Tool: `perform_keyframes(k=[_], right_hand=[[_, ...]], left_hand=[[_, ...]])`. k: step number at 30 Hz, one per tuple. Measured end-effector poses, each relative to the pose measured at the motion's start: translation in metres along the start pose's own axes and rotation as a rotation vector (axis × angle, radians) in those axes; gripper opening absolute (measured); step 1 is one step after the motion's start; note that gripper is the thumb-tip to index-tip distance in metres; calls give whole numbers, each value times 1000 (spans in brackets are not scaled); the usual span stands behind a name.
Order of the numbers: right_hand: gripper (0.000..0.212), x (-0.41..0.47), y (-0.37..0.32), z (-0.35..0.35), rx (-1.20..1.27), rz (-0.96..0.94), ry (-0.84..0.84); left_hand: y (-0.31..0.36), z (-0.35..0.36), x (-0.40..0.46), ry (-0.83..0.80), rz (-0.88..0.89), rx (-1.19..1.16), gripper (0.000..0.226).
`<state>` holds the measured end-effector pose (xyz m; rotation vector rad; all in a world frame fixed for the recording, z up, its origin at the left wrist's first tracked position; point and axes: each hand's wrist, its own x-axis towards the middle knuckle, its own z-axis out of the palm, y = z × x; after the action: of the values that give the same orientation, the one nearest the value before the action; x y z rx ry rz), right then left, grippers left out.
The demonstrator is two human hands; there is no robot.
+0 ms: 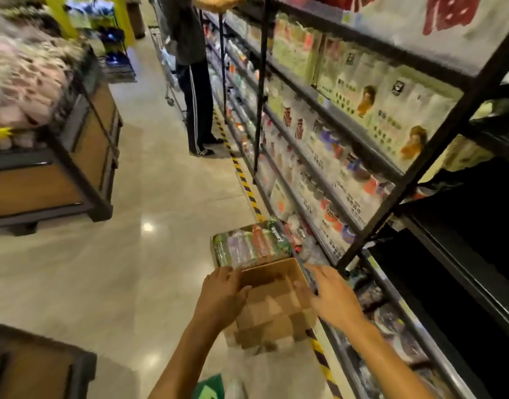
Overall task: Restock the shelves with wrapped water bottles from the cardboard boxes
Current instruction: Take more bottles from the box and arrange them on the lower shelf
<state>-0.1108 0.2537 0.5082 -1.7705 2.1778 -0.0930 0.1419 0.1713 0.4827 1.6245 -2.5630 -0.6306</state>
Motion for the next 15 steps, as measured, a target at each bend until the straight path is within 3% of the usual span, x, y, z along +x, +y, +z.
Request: perform_keyframes(k=[4,10,15], right_hand=[[97,61,-7,12,82,-20,-33],[81,173,34,55,109,25,-156],[77,250,35,46,170,64,-170]], left_hand=[[-24,1,43,-23,-45,-9,52],[-37,11,119,-99,-111,-61,49],[-46,35,194,-152,-233,-116,53]])
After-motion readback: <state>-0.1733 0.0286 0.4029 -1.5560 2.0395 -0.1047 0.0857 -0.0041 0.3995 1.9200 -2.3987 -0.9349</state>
